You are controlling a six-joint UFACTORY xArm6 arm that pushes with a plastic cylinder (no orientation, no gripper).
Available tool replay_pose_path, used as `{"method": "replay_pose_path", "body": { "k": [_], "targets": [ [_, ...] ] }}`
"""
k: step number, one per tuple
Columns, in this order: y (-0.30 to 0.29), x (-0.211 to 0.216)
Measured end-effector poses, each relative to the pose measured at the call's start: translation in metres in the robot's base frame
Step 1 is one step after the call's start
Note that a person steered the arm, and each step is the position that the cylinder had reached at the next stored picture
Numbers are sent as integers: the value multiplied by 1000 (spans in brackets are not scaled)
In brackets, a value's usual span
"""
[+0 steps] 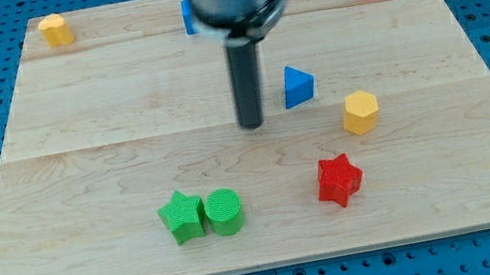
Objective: Keep the green star on the center left of the board
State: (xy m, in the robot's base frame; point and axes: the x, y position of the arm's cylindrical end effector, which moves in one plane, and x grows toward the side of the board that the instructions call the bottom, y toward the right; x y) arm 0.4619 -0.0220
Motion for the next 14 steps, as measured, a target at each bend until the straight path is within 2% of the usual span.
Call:
{"method": "replay_pose_path", "body": {
  "k": [1, 2, 3, 4, 6, 7, 8, 9, 10, 12, 14],
  "targets": [
    [-94, 39],
    [-146, 91],
    [-122, 155],
    [-35, 151],
    [-54, 116],
    [-33, 80],
    [-47, 52],
    [-115, 51],
    [-140, 26],
    [-75, 26],
    [-214, -19]
  ]
}}
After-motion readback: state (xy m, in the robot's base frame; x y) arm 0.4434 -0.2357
